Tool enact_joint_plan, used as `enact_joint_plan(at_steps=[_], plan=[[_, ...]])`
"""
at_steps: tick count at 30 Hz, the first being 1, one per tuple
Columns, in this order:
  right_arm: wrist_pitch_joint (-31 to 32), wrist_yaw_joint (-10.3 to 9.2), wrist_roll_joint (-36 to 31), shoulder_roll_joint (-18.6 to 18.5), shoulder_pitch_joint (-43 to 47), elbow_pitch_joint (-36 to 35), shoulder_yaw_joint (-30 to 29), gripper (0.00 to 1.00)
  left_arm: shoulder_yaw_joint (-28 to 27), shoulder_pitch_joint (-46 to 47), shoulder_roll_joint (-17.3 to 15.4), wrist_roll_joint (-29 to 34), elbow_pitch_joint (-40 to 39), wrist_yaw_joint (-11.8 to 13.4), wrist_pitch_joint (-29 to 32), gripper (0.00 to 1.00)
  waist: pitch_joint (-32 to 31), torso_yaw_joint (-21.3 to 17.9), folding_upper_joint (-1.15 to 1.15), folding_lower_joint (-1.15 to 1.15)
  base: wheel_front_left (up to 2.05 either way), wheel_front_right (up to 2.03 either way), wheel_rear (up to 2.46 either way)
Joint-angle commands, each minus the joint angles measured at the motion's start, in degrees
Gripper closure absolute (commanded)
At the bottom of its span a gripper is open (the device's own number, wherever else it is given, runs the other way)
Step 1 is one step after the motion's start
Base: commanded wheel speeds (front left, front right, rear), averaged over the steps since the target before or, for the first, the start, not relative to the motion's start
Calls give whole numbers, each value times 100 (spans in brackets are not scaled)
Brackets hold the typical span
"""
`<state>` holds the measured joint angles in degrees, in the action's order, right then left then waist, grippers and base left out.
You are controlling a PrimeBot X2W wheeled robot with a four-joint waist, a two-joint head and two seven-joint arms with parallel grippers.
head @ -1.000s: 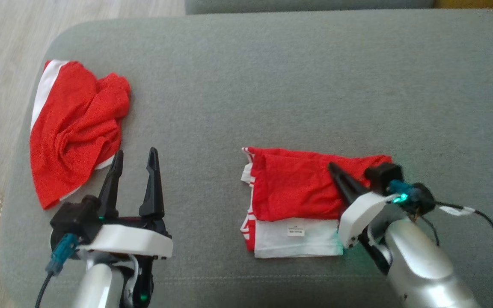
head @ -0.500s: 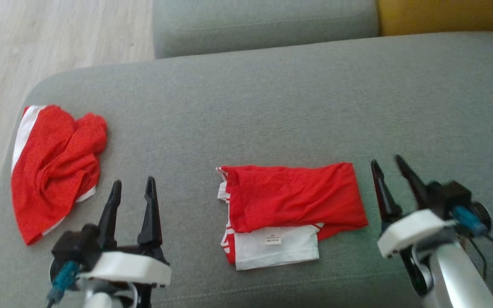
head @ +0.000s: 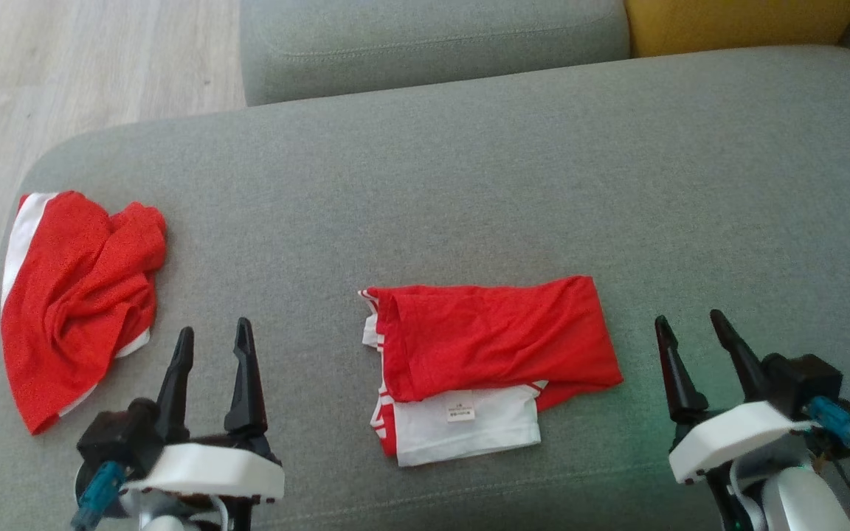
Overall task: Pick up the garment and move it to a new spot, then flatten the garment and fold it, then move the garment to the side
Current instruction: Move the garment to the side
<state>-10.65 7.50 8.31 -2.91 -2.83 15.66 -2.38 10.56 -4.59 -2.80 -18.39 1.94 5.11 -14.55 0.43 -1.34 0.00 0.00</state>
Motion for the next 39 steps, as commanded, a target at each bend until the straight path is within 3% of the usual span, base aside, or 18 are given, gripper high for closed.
enact_joint_plan(at_steps=[1,8,14,25,26,27,39], plan=[[56,-1,99,3,-244,-151,156,0,-190,266,-8,13,-196,16,-45,0,35,9,0,0,0,0,0],[640,-1,1234,3,-779,437,315,0,-144,443,-8,78,-182,-85,-45,0,340,121,0,0,0,0,0],[1101,-1,1824,3,-1302,1217,443,0,-105,604,-8,137,-128,-164,-45,0,622,279,0,0,0,0,0],[1413,-1,1924,3,-1815,2292,842,0,-165,770,-8,186,-71,-211,-45,0,775,446,0,0,0,0,0],[1401,-1,1881,3,-1845,2338,910,63,-172,774,-8,187,-68,-211,-45,0,776,447,0,0,0,0,0],[1354,-1,1784,3,-1875,2367,975,100,-180,776,-8,187,-67,-208,-45,0,775,444,0,0,0,0,0],[678,-1,236,-356,-2230,2382,1593,100,-154,770,-8,276,-85,-272,-45,0,710,126,0,0,0,0,0]])
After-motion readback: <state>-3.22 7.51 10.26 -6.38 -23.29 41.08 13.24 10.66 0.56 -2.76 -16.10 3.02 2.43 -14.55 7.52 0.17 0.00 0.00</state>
